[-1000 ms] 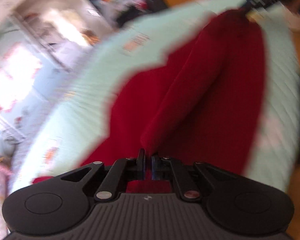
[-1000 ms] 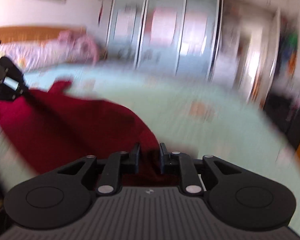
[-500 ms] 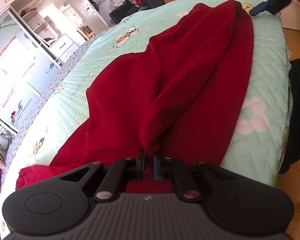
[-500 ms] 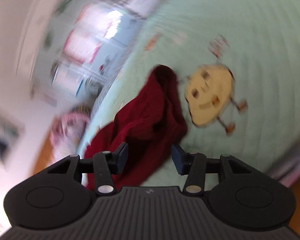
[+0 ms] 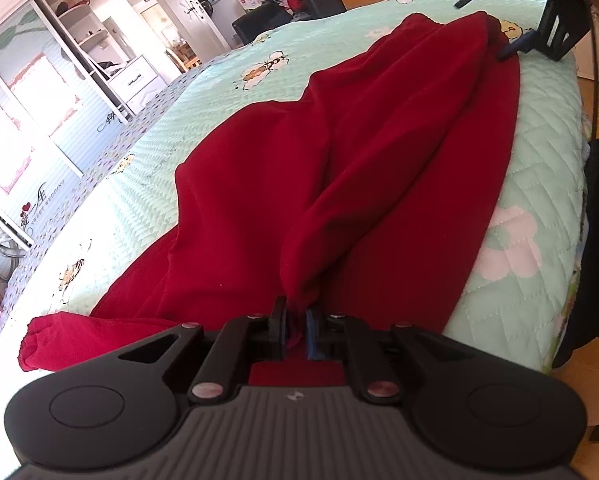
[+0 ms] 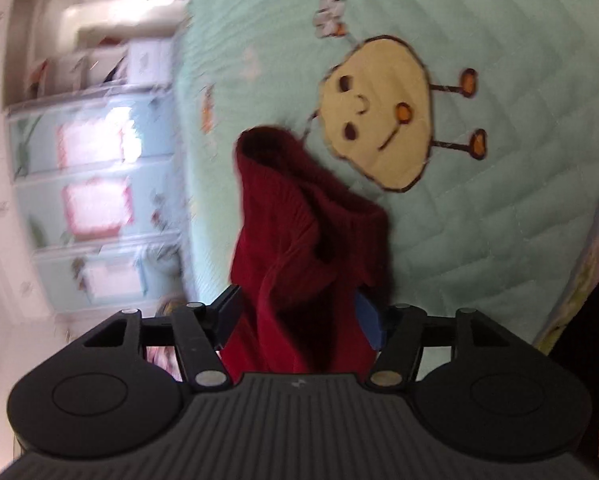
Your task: Fold clothes
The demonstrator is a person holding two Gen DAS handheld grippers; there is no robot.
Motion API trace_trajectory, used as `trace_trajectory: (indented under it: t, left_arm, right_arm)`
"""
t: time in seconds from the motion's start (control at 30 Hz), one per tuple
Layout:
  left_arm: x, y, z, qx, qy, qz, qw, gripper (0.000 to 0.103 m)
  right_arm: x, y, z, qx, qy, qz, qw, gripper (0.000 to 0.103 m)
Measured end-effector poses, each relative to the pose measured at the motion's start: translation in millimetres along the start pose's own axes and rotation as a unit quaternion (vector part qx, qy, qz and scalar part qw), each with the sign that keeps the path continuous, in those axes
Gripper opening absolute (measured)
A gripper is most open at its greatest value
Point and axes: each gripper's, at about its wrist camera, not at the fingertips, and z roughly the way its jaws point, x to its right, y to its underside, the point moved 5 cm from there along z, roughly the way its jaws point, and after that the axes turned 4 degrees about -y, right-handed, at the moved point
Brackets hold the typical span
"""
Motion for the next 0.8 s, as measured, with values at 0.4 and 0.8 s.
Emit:
trace_trajectory:
  t: [0.4, 0.8]
  left_arm:
    - [-20.6, -5.5, -13.6, 0.016, -0.010, -0.021, 0.9996, 0.011]
    - [-5.4, 3.0, -4.3, -0.014, -0.003, -0.002, 0.9999, 0.010]
  right_arm:
    - [-66.2, 20.9, -4.1, 0.035, 0.000, -0.276, 0.960, 0.019]
    - [-16.6, -2.2, -4.0, 0.002, 0.014, -0.280, 0.960, 0.019]
